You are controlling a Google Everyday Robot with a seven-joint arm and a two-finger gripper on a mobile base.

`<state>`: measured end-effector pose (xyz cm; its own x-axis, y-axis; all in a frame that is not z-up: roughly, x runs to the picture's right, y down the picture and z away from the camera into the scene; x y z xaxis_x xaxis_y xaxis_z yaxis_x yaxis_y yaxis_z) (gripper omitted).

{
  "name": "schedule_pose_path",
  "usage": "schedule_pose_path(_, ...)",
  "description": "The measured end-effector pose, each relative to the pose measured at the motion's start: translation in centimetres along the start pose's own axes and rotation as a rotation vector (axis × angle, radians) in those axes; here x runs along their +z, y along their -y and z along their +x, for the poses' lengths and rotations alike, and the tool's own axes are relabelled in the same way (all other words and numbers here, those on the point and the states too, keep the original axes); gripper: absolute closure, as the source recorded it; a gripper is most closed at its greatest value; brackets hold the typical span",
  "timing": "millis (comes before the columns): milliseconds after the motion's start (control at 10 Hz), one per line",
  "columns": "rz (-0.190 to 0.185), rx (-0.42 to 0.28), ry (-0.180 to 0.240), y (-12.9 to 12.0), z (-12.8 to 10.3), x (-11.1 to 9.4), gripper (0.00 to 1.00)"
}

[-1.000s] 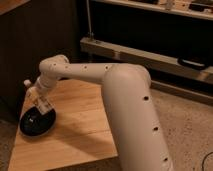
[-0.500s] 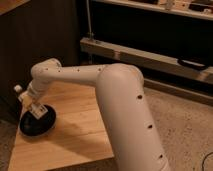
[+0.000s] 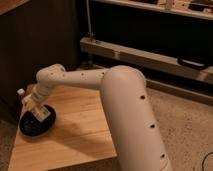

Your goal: Place the bottle in the ceramic bowl

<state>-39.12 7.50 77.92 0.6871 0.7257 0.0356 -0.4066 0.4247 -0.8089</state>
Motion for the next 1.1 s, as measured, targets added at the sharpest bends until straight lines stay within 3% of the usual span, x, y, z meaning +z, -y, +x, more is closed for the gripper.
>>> schedule_pose_path(1100,0.001,0.002,0.000,0.16,0.08,-0.02,0.49)
